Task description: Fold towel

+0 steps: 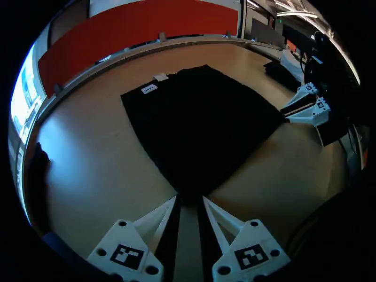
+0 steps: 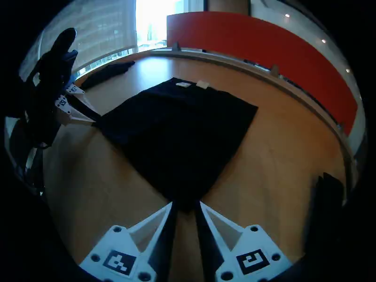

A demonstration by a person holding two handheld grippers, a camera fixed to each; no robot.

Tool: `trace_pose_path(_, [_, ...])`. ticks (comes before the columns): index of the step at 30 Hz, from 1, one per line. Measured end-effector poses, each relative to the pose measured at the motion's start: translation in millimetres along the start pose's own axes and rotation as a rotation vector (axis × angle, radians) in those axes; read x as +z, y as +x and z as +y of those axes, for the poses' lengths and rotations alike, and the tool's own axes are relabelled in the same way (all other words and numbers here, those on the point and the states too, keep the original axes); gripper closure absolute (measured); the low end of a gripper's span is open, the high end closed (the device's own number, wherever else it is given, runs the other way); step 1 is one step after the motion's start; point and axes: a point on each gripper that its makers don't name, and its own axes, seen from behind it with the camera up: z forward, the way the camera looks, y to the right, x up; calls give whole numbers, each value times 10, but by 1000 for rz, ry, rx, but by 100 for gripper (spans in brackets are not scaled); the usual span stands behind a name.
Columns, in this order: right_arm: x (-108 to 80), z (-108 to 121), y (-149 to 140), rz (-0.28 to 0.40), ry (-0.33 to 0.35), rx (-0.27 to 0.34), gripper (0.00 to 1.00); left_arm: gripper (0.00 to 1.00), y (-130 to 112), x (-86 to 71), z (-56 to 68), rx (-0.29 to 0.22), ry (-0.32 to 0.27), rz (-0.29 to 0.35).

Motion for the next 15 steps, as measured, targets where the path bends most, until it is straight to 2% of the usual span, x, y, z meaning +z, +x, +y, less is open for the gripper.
trace_pose_path(7, [-15, 25, -7, -11, -9, 17, 86, 86, 0, -6, 7, -12, -1, -8])
trace_pose_path(15, [-69, 143, -15, -13, -38, 35, 87, 88, 22, -38, 67, -42, -35, -9])
